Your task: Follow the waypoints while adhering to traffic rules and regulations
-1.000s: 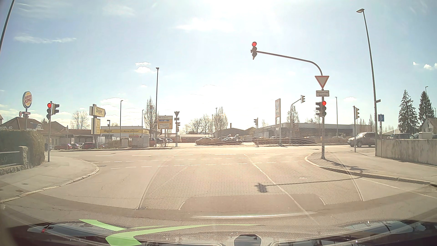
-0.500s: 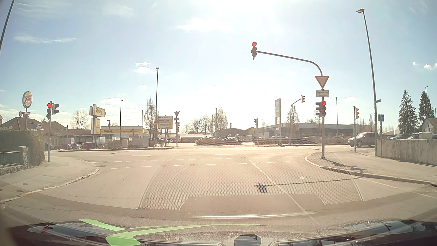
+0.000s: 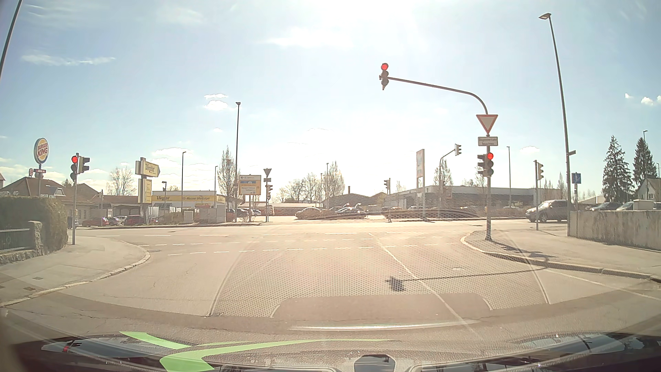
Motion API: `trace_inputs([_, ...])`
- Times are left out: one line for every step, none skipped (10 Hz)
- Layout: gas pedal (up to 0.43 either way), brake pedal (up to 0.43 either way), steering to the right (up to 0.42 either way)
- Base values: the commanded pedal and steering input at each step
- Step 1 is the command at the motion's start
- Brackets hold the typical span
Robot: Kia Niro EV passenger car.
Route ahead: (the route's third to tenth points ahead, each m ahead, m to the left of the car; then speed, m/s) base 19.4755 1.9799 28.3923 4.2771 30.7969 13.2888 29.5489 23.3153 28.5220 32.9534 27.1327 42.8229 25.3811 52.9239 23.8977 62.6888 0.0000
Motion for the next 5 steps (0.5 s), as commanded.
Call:
trace_inputs([0.0,0.329,0.0])
trace_inputs([0.0,0.335,0.0])
trace_inputs([0.0,0.335,0.0])
trace_inputs([0.0,0.329,0.0])
trace_inputs([0.0,0.329,0.0])
